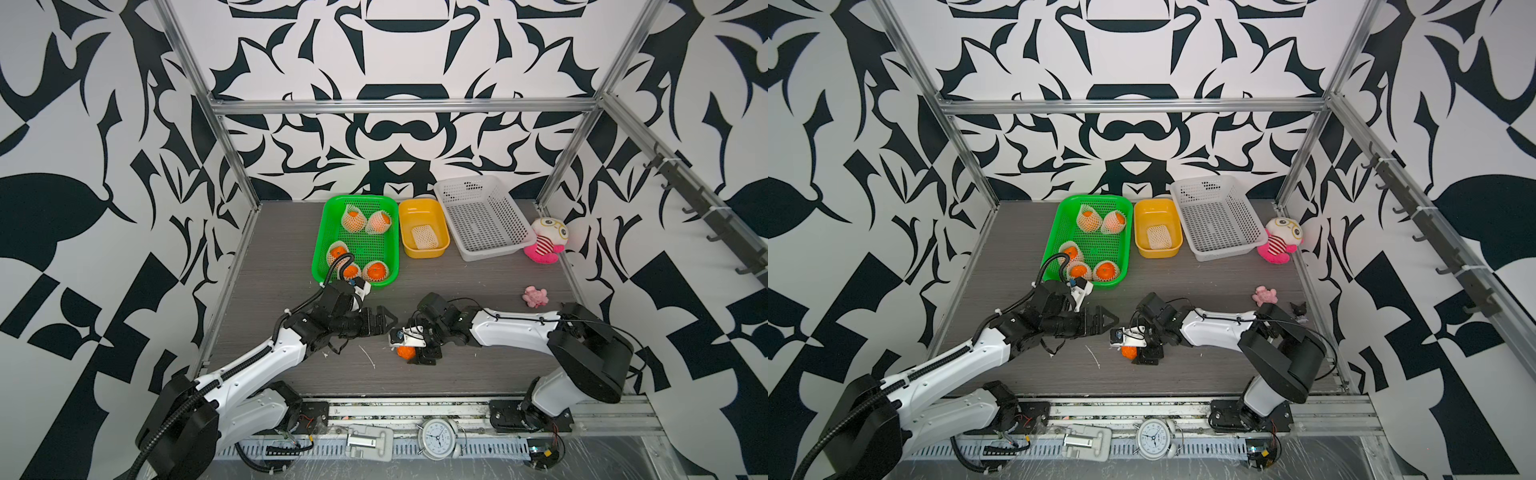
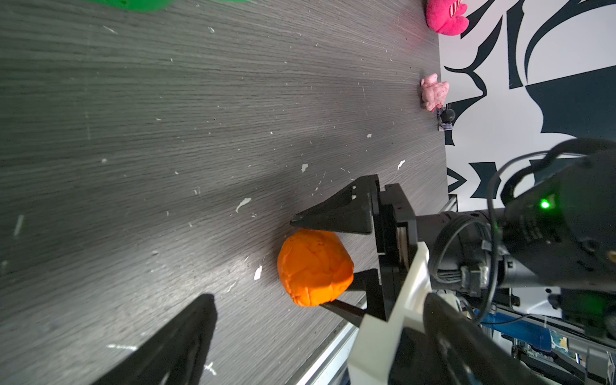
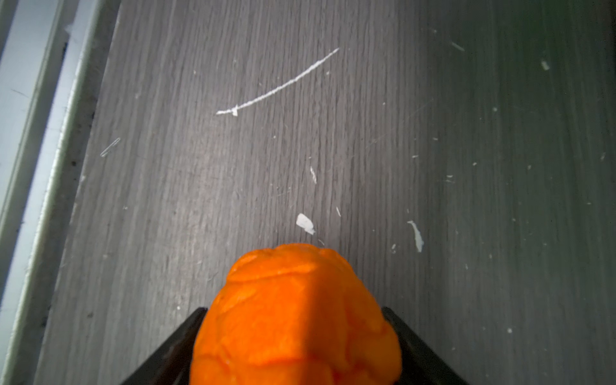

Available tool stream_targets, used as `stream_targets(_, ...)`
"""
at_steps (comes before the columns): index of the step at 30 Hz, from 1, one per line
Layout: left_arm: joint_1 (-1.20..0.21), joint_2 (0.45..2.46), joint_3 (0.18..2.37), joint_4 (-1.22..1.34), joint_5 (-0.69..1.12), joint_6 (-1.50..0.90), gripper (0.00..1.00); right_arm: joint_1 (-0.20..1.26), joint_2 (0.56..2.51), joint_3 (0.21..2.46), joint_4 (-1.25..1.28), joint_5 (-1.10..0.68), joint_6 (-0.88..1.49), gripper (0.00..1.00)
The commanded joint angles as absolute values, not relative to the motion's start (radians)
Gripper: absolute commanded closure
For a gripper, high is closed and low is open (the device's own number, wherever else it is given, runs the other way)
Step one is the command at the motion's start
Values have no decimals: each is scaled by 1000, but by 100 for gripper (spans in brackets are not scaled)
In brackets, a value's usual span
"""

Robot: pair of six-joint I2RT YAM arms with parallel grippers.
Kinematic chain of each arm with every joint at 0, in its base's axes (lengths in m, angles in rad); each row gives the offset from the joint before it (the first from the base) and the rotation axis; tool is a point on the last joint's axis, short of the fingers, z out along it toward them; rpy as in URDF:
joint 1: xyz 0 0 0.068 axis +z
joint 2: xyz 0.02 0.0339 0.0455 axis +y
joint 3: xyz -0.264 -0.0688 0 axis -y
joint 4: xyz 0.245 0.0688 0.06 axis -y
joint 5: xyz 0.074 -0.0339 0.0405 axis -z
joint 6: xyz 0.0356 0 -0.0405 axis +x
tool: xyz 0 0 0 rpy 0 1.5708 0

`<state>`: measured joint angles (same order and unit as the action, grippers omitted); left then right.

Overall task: Remove foam nets from oranges
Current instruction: Pick up the orange from the center of the board.

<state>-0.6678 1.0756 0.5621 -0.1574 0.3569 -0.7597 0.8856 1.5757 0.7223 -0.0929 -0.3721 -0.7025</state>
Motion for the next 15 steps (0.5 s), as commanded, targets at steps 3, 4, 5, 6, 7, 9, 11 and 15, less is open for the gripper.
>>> stream_targets(3, -666, 1083, 554, -151, 354, -764, 0, 890, 1584, 772, -84, -378, -669, 24)
stream_targets(4, -666, 1083, 554, -150, 353, -764, 0, 892, 1585, 772, -81, -380, -667, 25)
stream_targets(5, -666, 1082, 552, -150, 353, -764, 1, 891, 1585, 772, -79, -386, -667, 25)
stream_targets(6, -666, 1083, 552, -150, 354, -764, 0, 890, 1587, 772, -78, -388, -665, 26)
stream_targets(7, -666, 1083, 552, -151, 353, -764, 0, 891, 1586, 772, -75, -391, -663, 27)
stream_targets(9, -667, 1081, 551, -151, 353, -764, 0, 891, 1585, 773, -76, -395, -657, 30)
stream_targets(11, -666, 1079, 550, -150, 352, -763, 0, 891, 1585, 776, -80, -397, -655, 33)
stream_targets(15, -666, 1078, 549, -149, 350, -762, 0, 890, 1582, 780, -86, -402, -647, 38)
